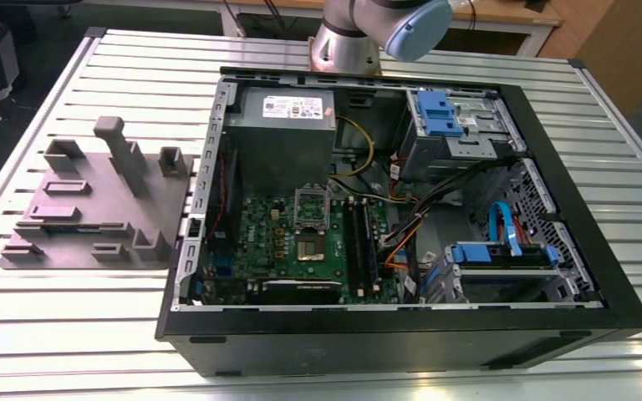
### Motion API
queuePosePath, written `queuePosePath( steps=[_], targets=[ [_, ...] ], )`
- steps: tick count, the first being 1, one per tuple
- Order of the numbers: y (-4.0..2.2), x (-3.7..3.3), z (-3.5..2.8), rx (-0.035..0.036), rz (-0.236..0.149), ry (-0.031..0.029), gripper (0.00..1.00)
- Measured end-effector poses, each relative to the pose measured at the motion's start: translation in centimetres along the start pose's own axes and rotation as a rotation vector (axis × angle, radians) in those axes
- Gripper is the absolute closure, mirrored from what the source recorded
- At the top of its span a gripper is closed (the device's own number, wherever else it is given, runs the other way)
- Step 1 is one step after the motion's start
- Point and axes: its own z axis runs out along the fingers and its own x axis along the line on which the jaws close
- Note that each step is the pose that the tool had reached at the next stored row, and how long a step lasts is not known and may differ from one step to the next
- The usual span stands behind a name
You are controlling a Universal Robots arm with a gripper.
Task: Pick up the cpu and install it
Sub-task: 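Pick up the cpu and move it towards the insertion slot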
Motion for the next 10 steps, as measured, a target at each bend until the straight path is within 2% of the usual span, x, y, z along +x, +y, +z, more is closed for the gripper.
queuePosePath(
  steps=[10],
  targets=[
    [0.05, -0.02, -2.32, 0.0022, 0.000, 0.0000, 0.53]
  ],
)
